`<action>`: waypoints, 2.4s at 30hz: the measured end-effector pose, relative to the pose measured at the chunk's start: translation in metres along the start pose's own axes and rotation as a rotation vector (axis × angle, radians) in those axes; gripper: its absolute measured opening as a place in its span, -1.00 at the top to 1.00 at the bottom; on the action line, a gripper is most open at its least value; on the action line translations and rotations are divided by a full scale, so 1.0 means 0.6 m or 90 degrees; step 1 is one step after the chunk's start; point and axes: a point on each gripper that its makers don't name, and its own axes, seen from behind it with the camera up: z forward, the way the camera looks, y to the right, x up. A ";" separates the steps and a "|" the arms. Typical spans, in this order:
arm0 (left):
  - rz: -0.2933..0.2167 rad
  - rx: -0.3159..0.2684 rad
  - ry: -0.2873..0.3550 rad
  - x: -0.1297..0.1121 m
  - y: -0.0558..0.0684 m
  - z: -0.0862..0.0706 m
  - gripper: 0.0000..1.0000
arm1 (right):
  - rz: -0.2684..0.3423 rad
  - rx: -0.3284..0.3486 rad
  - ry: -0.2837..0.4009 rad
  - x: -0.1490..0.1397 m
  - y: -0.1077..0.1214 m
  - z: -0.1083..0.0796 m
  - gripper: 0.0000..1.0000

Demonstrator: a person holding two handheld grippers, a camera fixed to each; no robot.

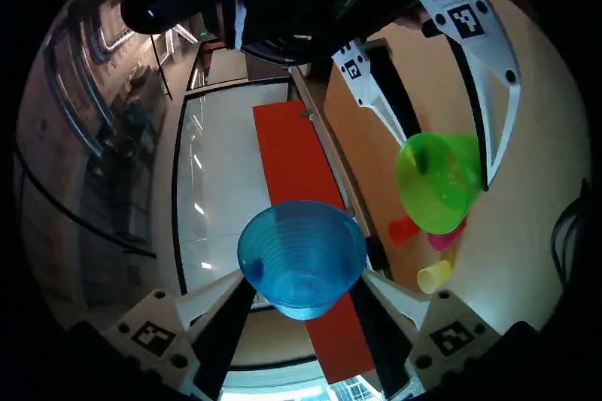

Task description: Pour water

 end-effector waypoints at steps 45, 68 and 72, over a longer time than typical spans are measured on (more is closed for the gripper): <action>-0.571 -0.128 -0.087 -0.078 0.123 -0.013 -0.59 | 0.008 -0.022 0.001 0.006 0.022 -0.005 -0.71; -0.851 -0.151 -0.135 -0.108 0.241 -0.035 -0.59 | 0.014 -0.067 -0.019 -0.024 0.058 -0.016 -0.71; -0.884 -0.154 -0.138 -0.107 0.271 -0.034 -0.59 | 0.014 -0.076 -0.024 -0.038 0.070 -0.014 -0.71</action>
